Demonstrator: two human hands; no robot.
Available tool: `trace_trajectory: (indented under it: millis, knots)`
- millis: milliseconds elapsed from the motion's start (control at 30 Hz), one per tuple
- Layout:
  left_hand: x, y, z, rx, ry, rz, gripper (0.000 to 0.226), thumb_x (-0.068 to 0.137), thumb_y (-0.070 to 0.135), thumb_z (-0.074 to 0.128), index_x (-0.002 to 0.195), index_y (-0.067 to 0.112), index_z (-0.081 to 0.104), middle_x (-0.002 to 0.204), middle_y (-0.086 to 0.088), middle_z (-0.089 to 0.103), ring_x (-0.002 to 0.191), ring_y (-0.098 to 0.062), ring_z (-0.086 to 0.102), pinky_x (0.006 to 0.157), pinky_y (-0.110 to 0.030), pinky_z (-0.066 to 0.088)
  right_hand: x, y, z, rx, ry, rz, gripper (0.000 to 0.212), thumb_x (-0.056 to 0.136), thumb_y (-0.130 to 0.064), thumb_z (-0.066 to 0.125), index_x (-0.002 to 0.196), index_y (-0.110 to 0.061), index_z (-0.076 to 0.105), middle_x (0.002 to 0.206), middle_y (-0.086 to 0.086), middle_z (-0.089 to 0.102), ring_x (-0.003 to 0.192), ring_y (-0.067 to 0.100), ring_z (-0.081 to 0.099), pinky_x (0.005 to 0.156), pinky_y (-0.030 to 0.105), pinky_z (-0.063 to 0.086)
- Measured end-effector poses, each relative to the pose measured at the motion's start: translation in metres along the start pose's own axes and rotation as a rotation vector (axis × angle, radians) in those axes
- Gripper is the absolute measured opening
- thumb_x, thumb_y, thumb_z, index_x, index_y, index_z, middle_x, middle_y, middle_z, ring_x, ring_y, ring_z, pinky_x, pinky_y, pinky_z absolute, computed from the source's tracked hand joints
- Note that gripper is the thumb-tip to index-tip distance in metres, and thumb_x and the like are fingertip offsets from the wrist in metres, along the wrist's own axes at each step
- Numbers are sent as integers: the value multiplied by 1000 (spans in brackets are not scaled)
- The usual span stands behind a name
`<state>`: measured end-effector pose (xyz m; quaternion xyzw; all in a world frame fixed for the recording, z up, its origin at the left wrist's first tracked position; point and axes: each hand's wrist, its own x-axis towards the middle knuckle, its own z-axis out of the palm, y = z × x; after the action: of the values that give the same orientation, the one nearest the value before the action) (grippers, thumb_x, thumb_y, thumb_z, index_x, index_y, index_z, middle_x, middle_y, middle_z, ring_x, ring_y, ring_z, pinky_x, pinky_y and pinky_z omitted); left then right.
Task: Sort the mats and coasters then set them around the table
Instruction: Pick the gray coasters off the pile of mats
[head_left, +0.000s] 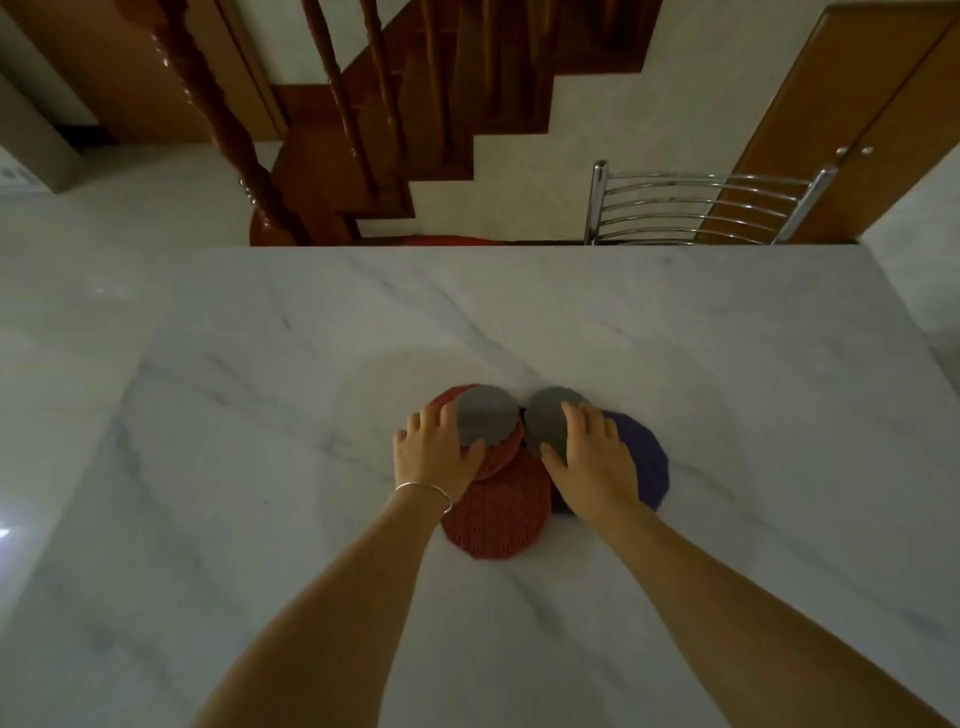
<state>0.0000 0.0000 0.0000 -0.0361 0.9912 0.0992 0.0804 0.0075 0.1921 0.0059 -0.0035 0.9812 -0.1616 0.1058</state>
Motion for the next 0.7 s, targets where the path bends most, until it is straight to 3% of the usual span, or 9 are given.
trace_trajectory:
  millis: [267, 500, 700]
  knots:
    - [21, 5, 14, -130, -6, -82, 69, 81, 57, 57, 135, 17, 40, 128, -10, 51, 116, -31, 45, 94, -41, 43, 17, 0, 3, 3, 3, 16, 66, 92, -41, 50, 146, -13, 25, 150, 12, 30, 135, 30, 31, 101, 43, 42]
    - [43, 6, 0, -293, -106, -256, 95, 57, 59, 78, 135, 18, 40, 128, -11, 45, 121, -32, 39, 96, -43, 43, 22, 5, 3, 40, 51, 88, 65, 90, -40, 52, 144, -13, 28, 144, 10, 37, 129, 30, 37, 97, 42, 43]
    - [48, 18, -10, -334, -93, -212, 80, 55, 43, 82, 122, 17, 49, 120, -9, 40, 113, -31, 42, 88, -42, 49, 30, 8, 0, 67, 20, 171, 66, 90, -43, 53, 144, -13, 28, 143, 13, 40, 128, 32, 38, 99, 44, 41]
